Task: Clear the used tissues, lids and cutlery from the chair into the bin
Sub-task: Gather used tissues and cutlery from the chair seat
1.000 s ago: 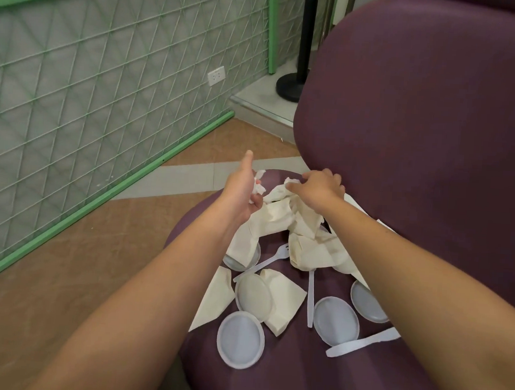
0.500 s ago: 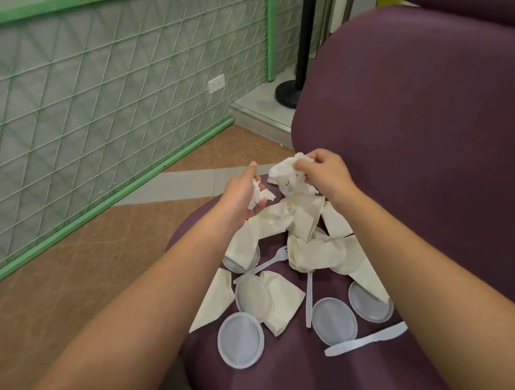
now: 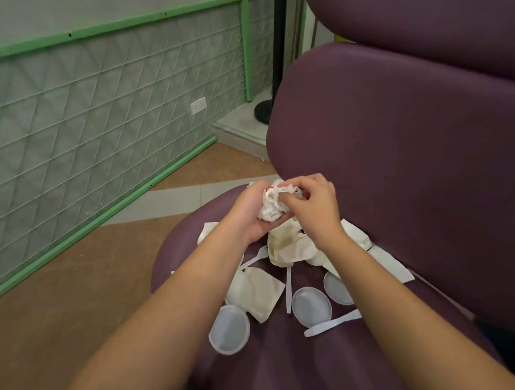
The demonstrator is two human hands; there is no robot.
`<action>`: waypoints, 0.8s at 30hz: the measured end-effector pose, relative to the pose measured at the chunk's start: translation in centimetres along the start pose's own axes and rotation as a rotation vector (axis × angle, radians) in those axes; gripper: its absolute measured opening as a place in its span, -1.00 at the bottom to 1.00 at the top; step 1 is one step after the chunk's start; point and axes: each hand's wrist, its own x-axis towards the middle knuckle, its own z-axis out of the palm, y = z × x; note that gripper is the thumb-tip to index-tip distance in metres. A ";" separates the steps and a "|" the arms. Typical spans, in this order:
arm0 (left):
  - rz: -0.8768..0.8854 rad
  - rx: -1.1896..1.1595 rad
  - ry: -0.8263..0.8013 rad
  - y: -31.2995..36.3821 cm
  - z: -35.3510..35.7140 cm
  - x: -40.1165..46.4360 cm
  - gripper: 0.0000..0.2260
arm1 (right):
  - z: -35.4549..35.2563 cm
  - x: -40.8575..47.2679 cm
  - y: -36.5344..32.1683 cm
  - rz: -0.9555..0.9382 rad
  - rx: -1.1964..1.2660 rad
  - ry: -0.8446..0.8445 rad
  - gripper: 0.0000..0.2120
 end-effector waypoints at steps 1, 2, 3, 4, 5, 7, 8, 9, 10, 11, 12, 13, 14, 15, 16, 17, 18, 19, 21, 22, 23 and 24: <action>-0.006 -0.017 -0.001 -0.2 0.1 -0.2 -0.75 | 0.2 -0.8 0.3 -0.024 -0.034 0.046 -0.88; -0.015 -0.036 -0.014 -0.5 0.3 -0.3 -0.75 | 0.3 -1.8 0.7 -0.047 -0.023 0.090 -0.88; -0.025 -0.060 -0.032 -0.8 0.4 -0.3 -0.76 | 0.5 -2.8 1.0 -0.071 0.017 0.115 -0.86; -0.038 -0.080 -0.055 -1.1 0.6 -0.4 -0.77 | 0.5 -4.0 1.2 -0.088 0.068 0.117 -0.81; -0.050 -0.098 -0.060 -1.4 0.8 -0.6 -0.78 | 0.6 -5.1 1.3 -0.103 0.103 0.094 -0.74; -0.079 -0.151 -0.086 -2.1 1.5 -1.3 -0.78 | 0.6 -7.1 1.5 -0.101 0.129 0.046 -0.60; -0.103 -0.175 -0.112 -2.5 2.0 -1.8 -0.73 | 0.3 -7.9 1.7 -0.078 0.136 0.061 -0.56; -0.125 -0.194 -0.142 -2.9 2.3 -2.2 -0.68 | 0.1 -8.5 1.9 -0.048 0.144 0.103 -0.56; -0.148 -0.215 -0.175 -3.6 2.8 -2.7 -0.67 | -0.5 -9.0 2.1 -0.023 0.141 0.161 -0.61; -0.172 -0.227 -0.199 -4.1 3.0 -3.0 -0.69 | -1.0 -9.4 2.2 -0.013 0.133 0.213 -0.67; -0.200 -0.218 -0.222 -4.7 3.5 -3.5 -0.72 | -1.8 -9.9 2.3 -0.010 0.122 0.253 -0.72; -0.219 -0.200 -0.242 -5.3 3.9 -3.8 -0.74 | -2.4 -10.3 2.3 -0.003 0.117 0.278 -0.76; -0.236 -0.172 -0.269 -6.1 4.4 -4.2 -0.75 | -3.3 -10.9 2.4 0.007 0.115 0.303 -0.78; -0.242 -0.140 -0.291 -6.7 4.9 -4.5 -0.75 | -4.0 -11.3 2.5 0.020 0.114 0.325 -0.79; -0.246 -0.077 -0.317 -7.5 5.6 -4.9 -0.75 | -4.9 -11.9 2.6 0.037 0.125 0.353 -0.79; -0.240 -0.015 -0.333 -8.1 6.2 -5.1 -0.75 | -5.7 -12.3 2.8 0.059 0.145 0.370 -0.78; -0.235 0.048 -0.356 -8.8 6.7 -5.3 -0.74 | -6.6 -12.8 3.0 0.080 0.175 0.384 -0.74; -0.245 0.104 -0.380 -9.8 7.7 -5.6 -0.71 | -8.0 -13.5 3.2 0.091 0.196 0.405 -0.70; -0.280 0.216 -0.422 -11.4 9.0 -5.8 -0.63 | -10.2 -14.7 3.6 0.077 0.168 0.443 -0.60; -0.301 0.258 -0.444 -12.2 9.5 -5.9 -0.59 | -11.3 -15.3 4.0 0.069 0.132 0.462 -0.56; -0.326 0.301 -0.472 -13.4 10.6 -6.2 -0.58 | -12.8 -16.4 4.5 0.074 0.105 0.494 -0.54; -0.330 0.331 -0.480 -14.3 11.5 -6.6 -0.57 | -14.0 -17.2 5.0 0.079 0.099 0.518 -0.54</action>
